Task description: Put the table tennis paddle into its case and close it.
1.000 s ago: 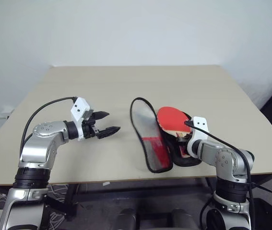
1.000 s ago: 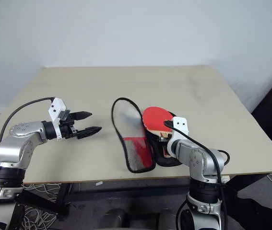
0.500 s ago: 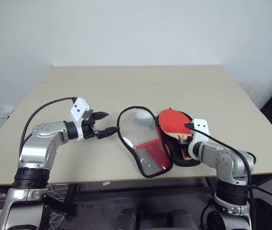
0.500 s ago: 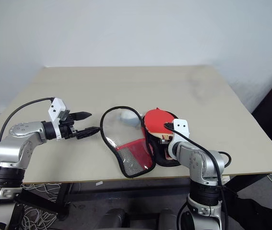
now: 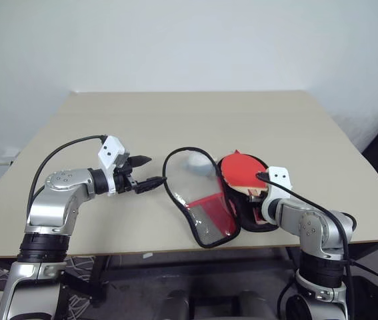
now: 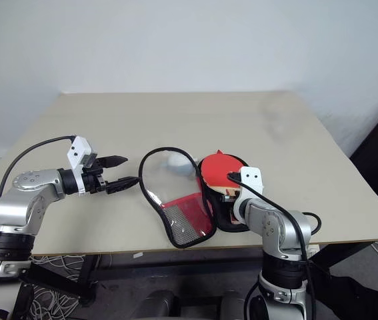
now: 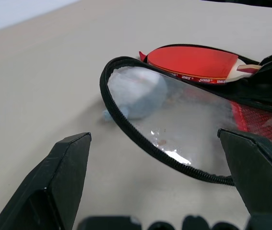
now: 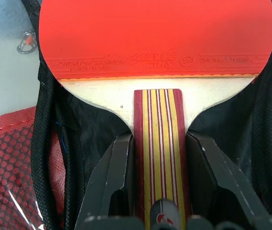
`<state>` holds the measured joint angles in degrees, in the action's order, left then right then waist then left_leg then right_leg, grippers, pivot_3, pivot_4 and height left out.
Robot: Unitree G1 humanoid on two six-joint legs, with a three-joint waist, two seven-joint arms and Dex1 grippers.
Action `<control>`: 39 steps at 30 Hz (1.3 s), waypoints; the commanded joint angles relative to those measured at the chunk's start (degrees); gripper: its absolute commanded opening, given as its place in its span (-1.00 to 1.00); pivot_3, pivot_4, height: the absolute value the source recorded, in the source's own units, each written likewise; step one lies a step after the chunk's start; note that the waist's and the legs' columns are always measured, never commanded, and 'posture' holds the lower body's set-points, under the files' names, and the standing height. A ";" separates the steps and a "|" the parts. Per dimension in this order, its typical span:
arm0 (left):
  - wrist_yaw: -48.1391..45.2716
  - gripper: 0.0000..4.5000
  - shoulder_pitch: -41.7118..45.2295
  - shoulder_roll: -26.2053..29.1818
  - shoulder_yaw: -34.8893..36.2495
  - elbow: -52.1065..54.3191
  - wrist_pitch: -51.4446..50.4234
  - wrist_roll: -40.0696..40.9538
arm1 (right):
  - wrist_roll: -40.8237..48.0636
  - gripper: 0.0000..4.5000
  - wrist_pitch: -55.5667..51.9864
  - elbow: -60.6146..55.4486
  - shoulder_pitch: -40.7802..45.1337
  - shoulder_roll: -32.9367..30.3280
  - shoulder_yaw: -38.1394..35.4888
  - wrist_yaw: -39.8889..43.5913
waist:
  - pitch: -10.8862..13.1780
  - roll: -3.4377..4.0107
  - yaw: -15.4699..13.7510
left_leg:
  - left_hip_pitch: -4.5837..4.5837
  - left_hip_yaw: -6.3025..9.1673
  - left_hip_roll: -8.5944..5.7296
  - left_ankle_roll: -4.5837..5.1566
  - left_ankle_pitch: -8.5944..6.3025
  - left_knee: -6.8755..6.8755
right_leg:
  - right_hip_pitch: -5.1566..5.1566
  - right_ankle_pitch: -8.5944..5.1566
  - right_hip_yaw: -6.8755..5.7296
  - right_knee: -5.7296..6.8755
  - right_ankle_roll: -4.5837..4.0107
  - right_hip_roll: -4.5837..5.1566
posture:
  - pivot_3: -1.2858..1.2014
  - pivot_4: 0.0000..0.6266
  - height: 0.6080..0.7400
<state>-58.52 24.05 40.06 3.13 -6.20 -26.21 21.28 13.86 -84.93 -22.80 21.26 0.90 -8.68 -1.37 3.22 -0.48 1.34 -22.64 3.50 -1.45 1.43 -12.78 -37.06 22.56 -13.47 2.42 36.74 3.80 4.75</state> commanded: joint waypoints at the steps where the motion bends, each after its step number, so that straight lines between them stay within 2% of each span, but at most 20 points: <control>1: 0.02 1.00 0.80 0.45 1.00 2.12 0.34 0.63 | -0.62 -0.49 0.31 -1.44 0.33 0.49 0.34 -0.34 | 0.00 0.00 0.00 | 0.00 0.00 0.00 0.00 0.00 0.00 | 0.00 0.00 0.00 0.00 0.00 0.00 | 0.03 -1.00 1.00; 6: 0.16 1.00 0.56 0.06 1.56 2.51 0.56 1.27 | -0.93 0.21 0.71 -0.82 1.24 0.12 0.85 0.32 | 0.00 0.00 0.01 | 0.00 0.00 0.00 0.00 0.00 0.00 | 0.02 0.00 0.00 0.00 0.00 0.00 | 0.03 -1.00 1.00; 10: 0.10 1.00 0.29 0.28 1.59 2.43 0.65 1.16 | 0.70 0.87 0.12 -1.78 3.30 -2.61 0.87 3.24 | 0.00 0.01 0.01 | 0.00 -0.01 0.00 0.00 0.00 0.00 | 0.03 0.00 0.01 0.00 0.00 0.00 | 0.03 -1.00 1.00; 11: -0.01 1.00 0.26 0.39 1.70 2.38 0.67 1.20 | 1.47 0.99 -0.31 -2.21 3.97 -3.62 0.70 4.54 | 0.00 0.00 0.00 | 0.00 -0.01 0.00 0.00 0.00 0.00 | 0.03 0.00 0.00 0.00 0.00 0.00 | 0.03 -1.00 1.00; 16: -1.76 1.00 -0.39 1.98 2.74 1.45 0.97 1.48 | 12.10 0.99 -3.90 -7.30 7.93 -13.61 -1.34 18.85 | 0.02 0.03 0.00 | -0.01 -0.01 0.00 0.01 0.00 0.00 | -0.02 -0.01 -0.01 -0.03 0.01 0.02 | 0.03 -1.00 1.00; 22: -2.10 1.00 -3.16 2.75 0.95 -1.16 3.72 -1.40 | 16.73 0.99 2.55 -3.85 11.42 -28.84 -3.35 29.37 | 0.04 0.05 -0.02 | 0.01 -0.02 0.00 0.01 0.00 -0.01 | -0.07 -0.18 -0.05 -0.11 0.26 0.06 | 0.03 -1.00 1.00; 30: 1.29 1.00 -4.88 -0.53 -0.32 -5.22 7.07 -4.31 | 17.15 0.99 7.73 -0.13 13.77 -33.19 -4.28 30.21 | 0.05 0.01 -0.11 | -0.04 -0.05 0.02 0.02 0.00 0.00 | -0.04 -0.18 -0.03 -0.11 0.25 0.07 | 0.03 -1.00 1.00; 33: 3.59 0.75 -3.70 -3.04 -0.32 -7.18 7.52 -4.54 | 17.17 1.00 8.50 0.14 13.50 -33.93 -4.32 30.06 | 0.05 0.00 -0.23 | -0.03 -0.04 -0.01 0.03 0.01 -0.04 | -0.07 -0.18 -0.05 -0.11 0.26 0.12 | 0.03 -1.00 1.00; 39: 5.56 -0.22 -2.00 -7.18 -1.79 -7.91 8.00 -5.15 | 17.79 1.00 8.76 0.23 13.77 -35.33 -4.95 29.89 | 0.04 -0.01 -0.20 | -0.05 -0.04 0.00 0.03 0.00 -0.06 | -0.06 -0.12 -0.05 -0.10 0.15 0.11 | 0.03 -1.00 1.00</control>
<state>-53.60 19.79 33.11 1.01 -15.38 -18.87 16.12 30.97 -77.30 -21.88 33.75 -33.44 -12.16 28.60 3.26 -0.49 1.15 -22.69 3.46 -1.45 1.46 -12.78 -37.12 22.50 -13.59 2.37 36.64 3.95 4.86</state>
